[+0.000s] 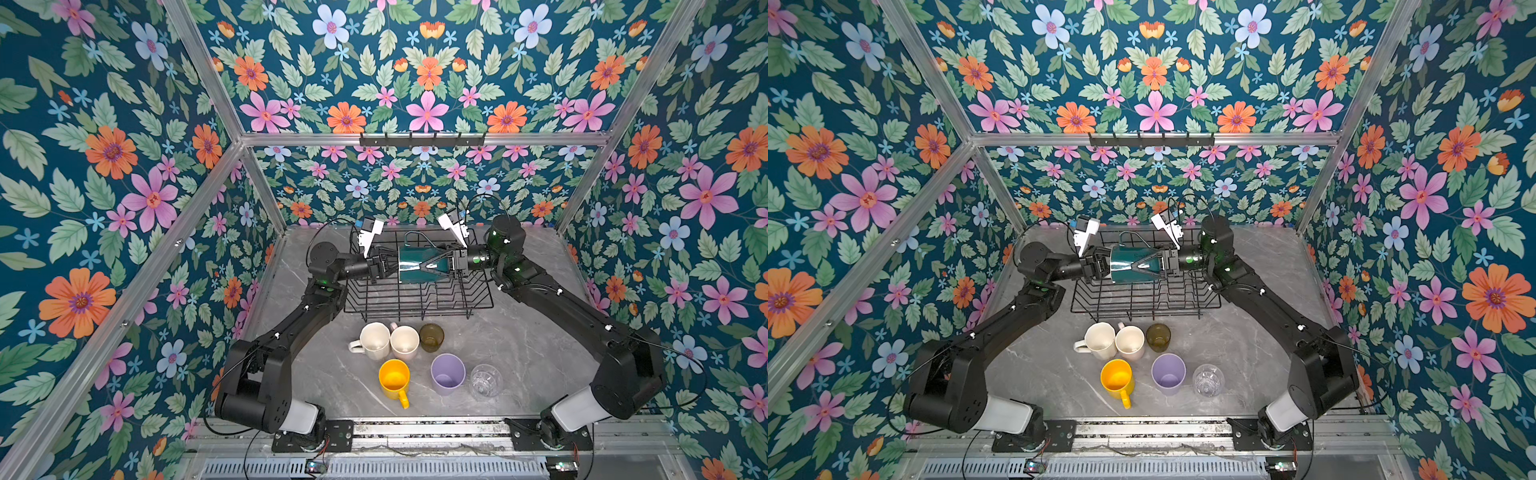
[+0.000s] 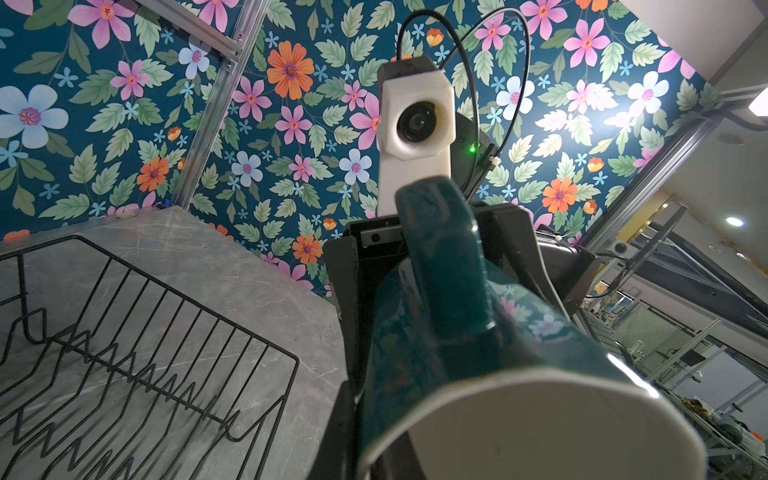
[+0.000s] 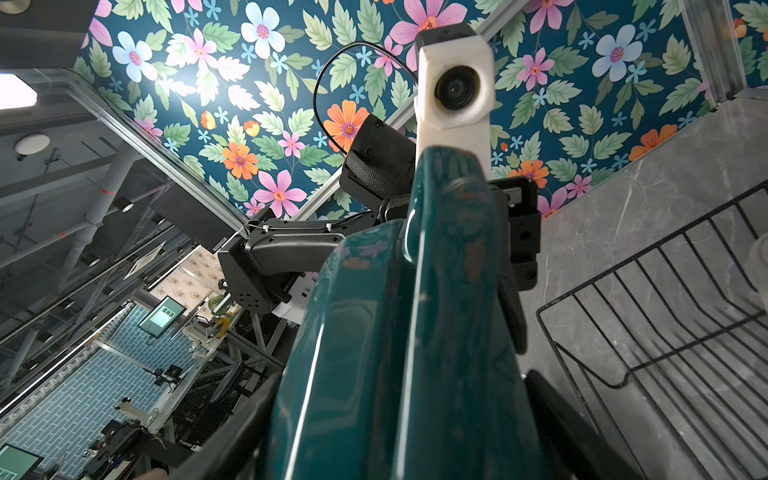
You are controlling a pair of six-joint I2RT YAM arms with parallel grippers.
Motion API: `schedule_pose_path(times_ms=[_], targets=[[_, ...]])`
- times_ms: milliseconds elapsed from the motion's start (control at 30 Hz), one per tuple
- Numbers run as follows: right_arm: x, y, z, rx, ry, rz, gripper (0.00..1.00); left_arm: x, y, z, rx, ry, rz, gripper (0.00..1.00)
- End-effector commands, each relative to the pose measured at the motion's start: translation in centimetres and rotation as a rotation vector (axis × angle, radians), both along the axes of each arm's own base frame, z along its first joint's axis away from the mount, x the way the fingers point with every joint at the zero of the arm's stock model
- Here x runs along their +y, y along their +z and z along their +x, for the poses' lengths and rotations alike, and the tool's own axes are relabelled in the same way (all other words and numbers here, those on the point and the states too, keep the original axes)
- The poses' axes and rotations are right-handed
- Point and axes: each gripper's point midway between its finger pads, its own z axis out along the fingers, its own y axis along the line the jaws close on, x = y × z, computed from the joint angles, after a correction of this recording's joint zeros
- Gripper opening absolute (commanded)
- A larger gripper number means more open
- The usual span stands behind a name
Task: Load cups into a dish rack
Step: Place the cup upside down at the dish rack.
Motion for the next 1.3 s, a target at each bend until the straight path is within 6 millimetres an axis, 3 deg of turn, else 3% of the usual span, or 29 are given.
schedule_pose_path(times_ms=[0, 167, 600, 1033, 1267], targets=[[-0.2, 0.9, 0.2, 0.002, -0.029, 0.012, 0.00, 0.2, 1.6, -0.6, -0.099, 0.003, -0.029, 0.13], [-0.3, 1.1, 0.1, -0.002, -0.035, 0.014, 0.00, 0.2, 1.7, -0.6, -0.100, 0.004, -0.029, 0.28], [-0.7, 2.1, -0.4, -0.015, -0.053, 0.018, 0.00, 0.2, 1.4, -0.5, -0.105, 0.013, -0.020, 0.55], [-1.7, 2.6, -0.4, -0.002, -0.117, -0.013, 0.00, 1.2, 0.4, 1.1, -0.131, 0.152, 0.068, 0.69], [-3.1, 3.3, -1.1, -0.034, -0.184, -0.051, 0.00, 2.8, 0.5, 1.9, -0.138, 0.243, 0.092, 0.72]])
